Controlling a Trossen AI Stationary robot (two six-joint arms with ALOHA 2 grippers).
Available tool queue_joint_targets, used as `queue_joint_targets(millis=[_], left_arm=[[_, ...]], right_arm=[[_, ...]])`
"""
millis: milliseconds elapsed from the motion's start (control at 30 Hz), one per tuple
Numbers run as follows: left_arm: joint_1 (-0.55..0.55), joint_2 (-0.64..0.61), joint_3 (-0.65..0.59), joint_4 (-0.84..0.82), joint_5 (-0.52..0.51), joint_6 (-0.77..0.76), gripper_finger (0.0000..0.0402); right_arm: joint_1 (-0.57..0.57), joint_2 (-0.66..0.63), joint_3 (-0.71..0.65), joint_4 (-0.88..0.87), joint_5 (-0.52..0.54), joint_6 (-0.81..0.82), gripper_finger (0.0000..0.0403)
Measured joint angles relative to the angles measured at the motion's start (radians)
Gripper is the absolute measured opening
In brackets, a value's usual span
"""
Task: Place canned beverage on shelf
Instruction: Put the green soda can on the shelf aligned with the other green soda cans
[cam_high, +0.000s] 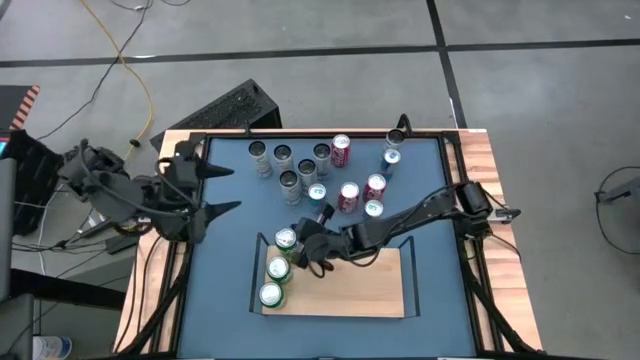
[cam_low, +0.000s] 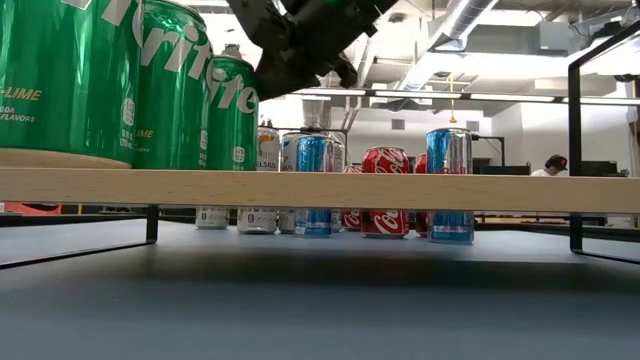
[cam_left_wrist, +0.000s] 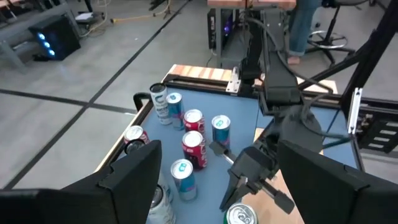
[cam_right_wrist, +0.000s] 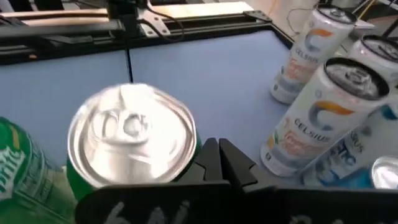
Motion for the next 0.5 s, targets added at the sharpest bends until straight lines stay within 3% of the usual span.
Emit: queue_joint_targets(millis=[233, 500], left_arm=[[-0.029, -0.010, 0.000, 0.001, -0.016, -0.003, 0.0304], [-0.034, -0.010, 0.000, 0.002, -0.016, -0.003, 0.0304]], right_arm=[[0.005, 0.001, 0.000, -0.010, -0.008, 0.046, 0.0000], [-0.010, 0.001, 0.000, -0.001, -0.088, 0.022, 0.0000]])
